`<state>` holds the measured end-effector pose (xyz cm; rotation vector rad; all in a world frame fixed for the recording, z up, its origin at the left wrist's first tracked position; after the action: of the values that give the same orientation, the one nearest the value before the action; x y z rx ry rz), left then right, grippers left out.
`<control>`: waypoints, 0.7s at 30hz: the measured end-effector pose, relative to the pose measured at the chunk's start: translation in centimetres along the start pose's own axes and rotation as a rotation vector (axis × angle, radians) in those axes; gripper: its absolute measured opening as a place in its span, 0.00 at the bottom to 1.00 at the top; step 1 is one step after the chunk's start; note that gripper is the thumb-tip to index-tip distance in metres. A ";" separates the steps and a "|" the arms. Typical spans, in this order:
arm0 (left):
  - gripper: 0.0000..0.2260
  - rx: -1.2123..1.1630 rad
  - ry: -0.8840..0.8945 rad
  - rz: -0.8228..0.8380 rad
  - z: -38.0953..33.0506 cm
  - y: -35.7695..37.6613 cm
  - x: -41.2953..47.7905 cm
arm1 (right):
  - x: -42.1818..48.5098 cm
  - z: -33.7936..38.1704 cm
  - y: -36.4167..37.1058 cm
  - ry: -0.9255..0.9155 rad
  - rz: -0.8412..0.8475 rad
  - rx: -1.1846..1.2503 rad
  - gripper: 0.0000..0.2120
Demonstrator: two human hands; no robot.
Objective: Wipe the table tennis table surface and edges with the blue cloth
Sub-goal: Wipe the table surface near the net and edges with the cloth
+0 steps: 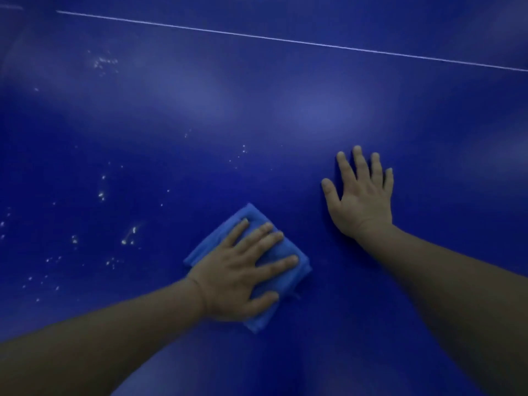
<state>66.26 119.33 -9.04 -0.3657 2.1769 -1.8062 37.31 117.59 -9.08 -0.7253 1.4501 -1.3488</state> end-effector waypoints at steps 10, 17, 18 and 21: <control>0.30 0.000 -0.402 -0.111 5.8 -1.9 9.1 | 0.8 -3.1 -0.5 -0.018 -0.018 0.022 0.37; 0.28 0.051 -0.244 -0.047 8.6 -3.1 11.6 | 0.8 -2.9 -0.8 -0.021 -0.004 0.006 0.36; 0.28 0.044 -0.426 -0.061 11.0 -4.0 13.6 | 0.8 -2.9 -0.8 -0.023 -0.003 0.005 0.36; 0.30 0.016 -0.727 -0.068 10.6 -3.9 17.4 | 0.8 -3.0 -0.9 -0.018 -0.010 0.002 0.36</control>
<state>54.16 102.44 -8.08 -0.9311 1.6448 -1.4043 34.09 117.85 -8.75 -0.7426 1.4329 -1.3477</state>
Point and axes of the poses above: each hand's wrist, its own x-axis towards the middle knuckle, its own y-axis out of the palm, z = x × y, the point moved 1 cm from there along x, towards the middle knuckle, and after that the axes turned 3 degrees about z, right-handed, at the moved point
